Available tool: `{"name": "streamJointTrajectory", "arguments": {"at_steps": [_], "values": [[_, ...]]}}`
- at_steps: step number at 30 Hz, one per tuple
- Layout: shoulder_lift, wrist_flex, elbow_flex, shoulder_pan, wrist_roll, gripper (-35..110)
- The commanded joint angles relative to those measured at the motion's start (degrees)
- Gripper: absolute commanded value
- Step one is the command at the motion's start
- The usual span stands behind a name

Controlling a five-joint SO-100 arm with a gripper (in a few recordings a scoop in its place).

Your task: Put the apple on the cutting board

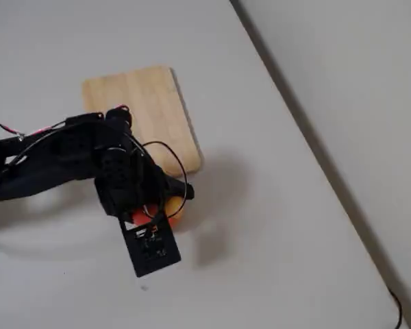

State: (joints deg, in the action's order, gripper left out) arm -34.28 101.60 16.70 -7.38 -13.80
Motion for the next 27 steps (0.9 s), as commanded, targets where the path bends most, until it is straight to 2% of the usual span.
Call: {"name": "streamJointTrajectory", "arguments": {"at_steps": [1, 7, 11, 17, 27], "values": [[-13.45, 2.90, -1.05, 2.81, 1.58, 0], [-23.64, 2.90, -1.05, 13.01, 3.96, 0], [-23.91, 2.99, -0.97, 22.24, 5.36, 0], [-16.26, 2.64, -1.58, 32.61, 8.17, 0], [1.67, 2.37, -10.81, 36.47, 9.93, 1]]}}
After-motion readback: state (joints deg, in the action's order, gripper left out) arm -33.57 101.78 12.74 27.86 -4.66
